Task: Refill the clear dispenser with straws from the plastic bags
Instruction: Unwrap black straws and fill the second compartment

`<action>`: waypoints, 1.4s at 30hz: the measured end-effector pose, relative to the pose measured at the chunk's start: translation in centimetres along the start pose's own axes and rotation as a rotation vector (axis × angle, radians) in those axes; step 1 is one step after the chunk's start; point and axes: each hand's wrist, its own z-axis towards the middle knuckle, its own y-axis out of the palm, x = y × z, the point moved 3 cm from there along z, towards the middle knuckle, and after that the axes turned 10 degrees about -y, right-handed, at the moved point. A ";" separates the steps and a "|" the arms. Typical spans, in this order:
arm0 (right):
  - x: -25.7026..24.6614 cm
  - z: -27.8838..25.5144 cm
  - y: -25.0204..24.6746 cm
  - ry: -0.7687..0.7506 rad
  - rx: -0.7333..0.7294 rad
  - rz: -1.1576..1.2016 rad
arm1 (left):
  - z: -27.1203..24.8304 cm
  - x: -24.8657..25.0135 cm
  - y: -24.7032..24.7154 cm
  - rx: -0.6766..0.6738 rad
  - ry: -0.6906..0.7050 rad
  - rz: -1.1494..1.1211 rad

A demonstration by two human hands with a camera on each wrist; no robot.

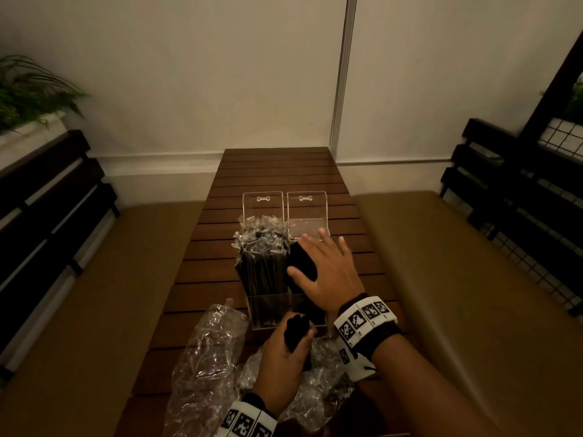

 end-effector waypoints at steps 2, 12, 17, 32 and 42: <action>-1.0 -0.4 0.6 0.005 -0.058 -0.061 | -0.1 0.3 0.1 -0.013 0.009 -0.014; -0.2 -0.1 1.5 0.018 0.043 -0.089 | -0.2 -0.1 -0.1 0.000 -0.004 0.027; 0.4 -0.5 0.5 -0.007 0.086 0.019 | -0.2 0.3 -0.2 0.015 0.008 0.031; -3.6 -10.9 1.4 0.191 -0.014 0.666 | -0.8 0.1 0.9 -0.063 -0.151 -0.011; -2.6 -11.1 2.2 0.253 -0.034 0.748 | -1.9 0.6 -1.0 -0.057 -0.079 0.365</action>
